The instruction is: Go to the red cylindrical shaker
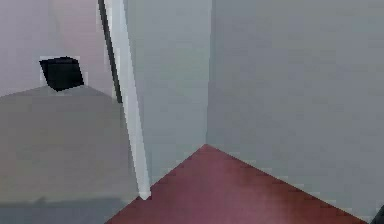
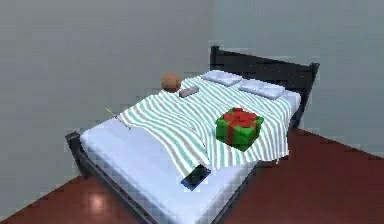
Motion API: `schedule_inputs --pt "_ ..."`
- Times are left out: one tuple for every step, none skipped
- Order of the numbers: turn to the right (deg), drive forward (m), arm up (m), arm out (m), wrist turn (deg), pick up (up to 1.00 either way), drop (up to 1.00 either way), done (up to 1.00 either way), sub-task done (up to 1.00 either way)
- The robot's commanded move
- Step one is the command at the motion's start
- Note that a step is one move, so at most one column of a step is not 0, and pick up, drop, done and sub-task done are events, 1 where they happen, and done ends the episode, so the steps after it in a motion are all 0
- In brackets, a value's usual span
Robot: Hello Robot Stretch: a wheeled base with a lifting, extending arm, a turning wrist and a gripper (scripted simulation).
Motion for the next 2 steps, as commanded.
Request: schedule_inputs --pt "-33.0 0.0 0.0 0.0 0.0 0.0 0.0 0.0 0.0" --pt "0.0 1.0 0.0 0.0 0.0 0.0 0.0 0.0 0.0"
